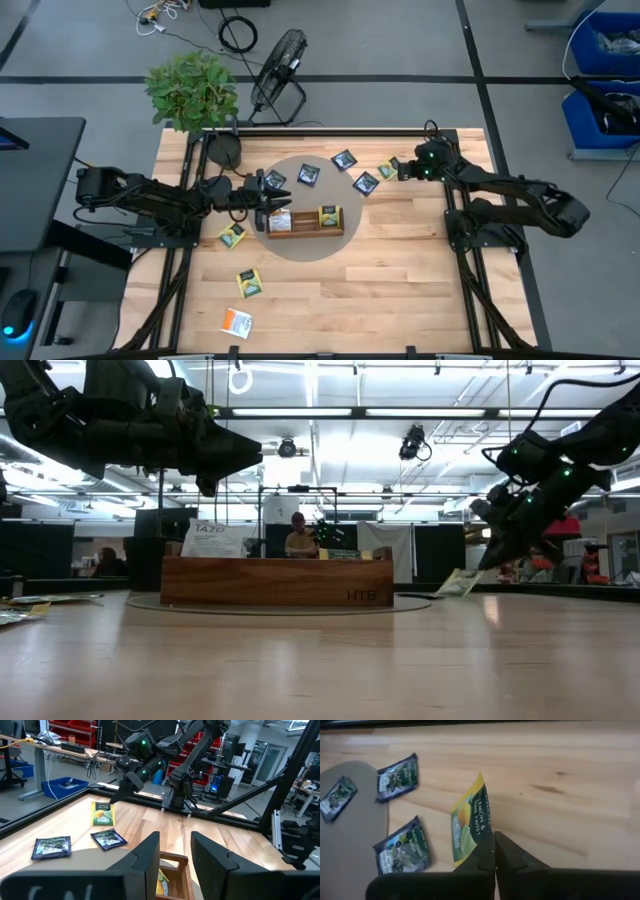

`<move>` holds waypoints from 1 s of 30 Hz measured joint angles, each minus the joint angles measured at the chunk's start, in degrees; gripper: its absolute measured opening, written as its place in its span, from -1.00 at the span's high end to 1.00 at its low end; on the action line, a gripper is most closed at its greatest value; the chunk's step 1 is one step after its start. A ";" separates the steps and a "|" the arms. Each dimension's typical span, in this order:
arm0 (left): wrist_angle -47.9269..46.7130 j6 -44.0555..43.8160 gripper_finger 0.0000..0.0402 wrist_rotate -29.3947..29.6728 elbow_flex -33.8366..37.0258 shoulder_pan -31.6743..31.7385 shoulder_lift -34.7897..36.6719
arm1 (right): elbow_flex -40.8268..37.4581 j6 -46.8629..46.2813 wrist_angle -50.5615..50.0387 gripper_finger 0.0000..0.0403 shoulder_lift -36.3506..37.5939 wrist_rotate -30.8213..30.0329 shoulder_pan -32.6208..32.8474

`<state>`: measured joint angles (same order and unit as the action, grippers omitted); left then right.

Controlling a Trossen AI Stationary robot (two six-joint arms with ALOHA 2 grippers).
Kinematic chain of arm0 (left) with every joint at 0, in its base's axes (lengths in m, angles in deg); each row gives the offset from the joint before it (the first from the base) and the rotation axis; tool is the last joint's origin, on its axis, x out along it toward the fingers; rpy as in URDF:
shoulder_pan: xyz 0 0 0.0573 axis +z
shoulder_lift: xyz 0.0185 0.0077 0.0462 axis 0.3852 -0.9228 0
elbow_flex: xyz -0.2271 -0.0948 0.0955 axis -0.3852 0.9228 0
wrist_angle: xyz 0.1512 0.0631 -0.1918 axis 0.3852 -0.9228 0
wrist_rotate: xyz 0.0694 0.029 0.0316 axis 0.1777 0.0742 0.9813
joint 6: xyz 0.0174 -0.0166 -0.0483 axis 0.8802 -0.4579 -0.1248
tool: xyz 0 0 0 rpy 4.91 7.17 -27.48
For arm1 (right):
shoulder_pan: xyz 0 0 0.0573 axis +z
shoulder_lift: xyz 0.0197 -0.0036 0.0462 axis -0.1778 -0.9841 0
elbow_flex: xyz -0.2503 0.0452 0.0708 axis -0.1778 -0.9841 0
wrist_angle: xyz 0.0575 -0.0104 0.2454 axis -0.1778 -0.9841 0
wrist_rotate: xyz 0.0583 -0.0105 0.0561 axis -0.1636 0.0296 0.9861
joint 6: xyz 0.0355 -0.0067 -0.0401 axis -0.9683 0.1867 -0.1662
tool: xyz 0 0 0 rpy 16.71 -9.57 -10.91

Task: Pick & Place Tea
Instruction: Put the top right yellow tea bag into the right compartment of the wooden organizer

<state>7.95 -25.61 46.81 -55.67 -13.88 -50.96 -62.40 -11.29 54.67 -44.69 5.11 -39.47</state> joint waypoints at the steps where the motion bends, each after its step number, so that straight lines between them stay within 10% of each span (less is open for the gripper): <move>1: 0.00 0.00 0.43 -0.02 0.00 0.00 0.00 | 0.00 0.61 -0.16 1.00 0.57 -0.49 0.47; 30: -1.81 -0.65 0.43 0.00 0.00 0.00 -0.02 | 0.13 12.50 -6.65 1.00 12.02 -6.52 14.39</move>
<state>6.14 -26.27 46.82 -55.67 -13.88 -50.99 -62.27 1.21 48.03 -32.67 -1.41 -25.08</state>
